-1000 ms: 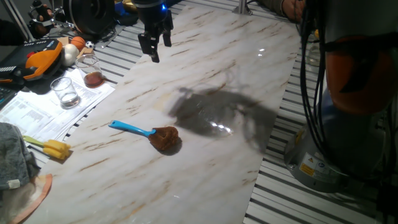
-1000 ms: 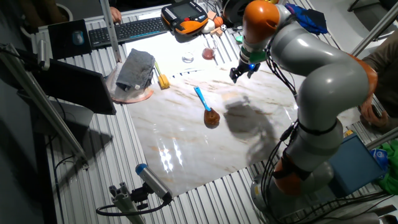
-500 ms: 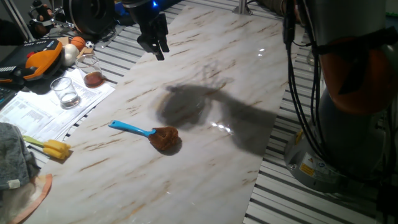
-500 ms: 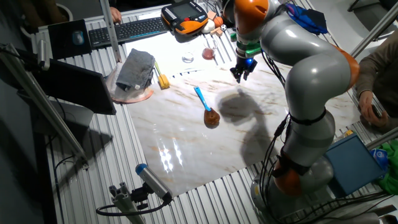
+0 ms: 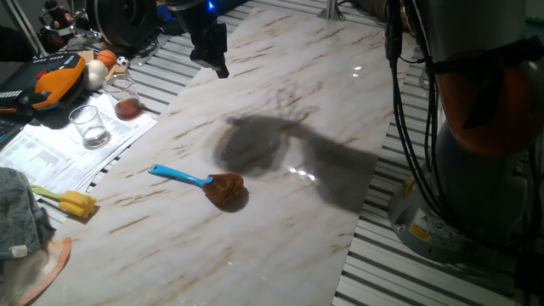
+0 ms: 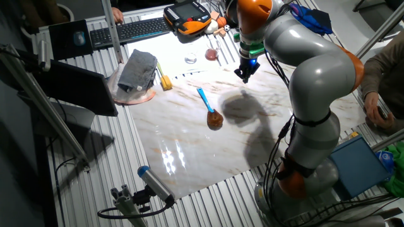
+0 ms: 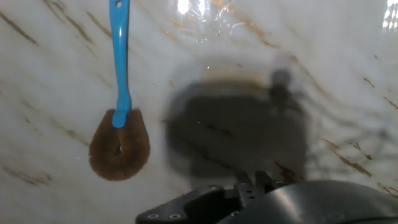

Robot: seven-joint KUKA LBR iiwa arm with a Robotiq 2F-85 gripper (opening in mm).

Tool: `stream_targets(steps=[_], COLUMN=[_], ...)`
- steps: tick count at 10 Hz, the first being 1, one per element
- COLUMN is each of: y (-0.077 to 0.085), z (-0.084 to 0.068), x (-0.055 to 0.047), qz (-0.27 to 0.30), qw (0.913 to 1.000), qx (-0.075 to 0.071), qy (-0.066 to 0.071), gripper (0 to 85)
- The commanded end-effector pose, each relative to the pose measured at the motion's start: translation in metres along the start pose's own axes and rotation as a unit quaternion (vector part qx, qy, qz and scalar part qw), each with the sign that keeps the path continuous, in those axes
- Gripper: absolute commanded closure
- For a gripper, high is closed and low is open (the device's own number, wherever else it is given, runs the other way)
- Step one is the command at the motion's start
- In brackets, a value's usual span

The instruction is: Scrub the table with a brush

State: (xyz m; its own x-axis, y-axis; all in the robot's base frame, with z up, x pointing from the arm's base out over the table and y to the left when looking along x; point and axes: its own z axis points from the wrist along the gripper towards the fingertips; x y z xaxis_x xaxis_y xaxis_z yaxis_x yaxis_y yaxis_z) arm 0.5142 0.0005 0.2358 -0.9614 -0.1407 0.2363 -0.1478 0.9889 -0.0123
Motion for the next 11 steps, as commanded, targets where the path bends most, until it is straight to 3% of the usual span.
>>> stream_targets(steps=[1,3,4,5,6,7,8,9,10,11], y=[0.0,0.0,0.0,0.0,0.0,0.0,0.0,0.0,0.0,0.0], z=[0.0,0.0,0.0,0.0,0.0,0.0,0.0,0.0,0.0,0.0], x=[0.0,0.0,0.0,0.0,0.0,0.0,0.0,0.0,0.0,0.0], qz=[-0.004,-0.005,0.011,0.028,0.027,0.037,0.045,0.042,0.034,0.027], qw=[1.0,1.0,0.9999,0.9983,0.9987,0.9982,0.997,0.9972,0.9971,0.9978], qx=[0.0,-0.001,-0.006,-0.048,-0.044,-0.047,-0.063,-0.062,-0.068,-0.061], qy=[0.0,0.0,-0.008,-0.017,-0.004,-0.004,-0.008,-0.004,-0.011,-0.007], gripper=[85.0,85.0,85.0,85.0,85.0,85.0,85.0,85.0,85.0,85.0])
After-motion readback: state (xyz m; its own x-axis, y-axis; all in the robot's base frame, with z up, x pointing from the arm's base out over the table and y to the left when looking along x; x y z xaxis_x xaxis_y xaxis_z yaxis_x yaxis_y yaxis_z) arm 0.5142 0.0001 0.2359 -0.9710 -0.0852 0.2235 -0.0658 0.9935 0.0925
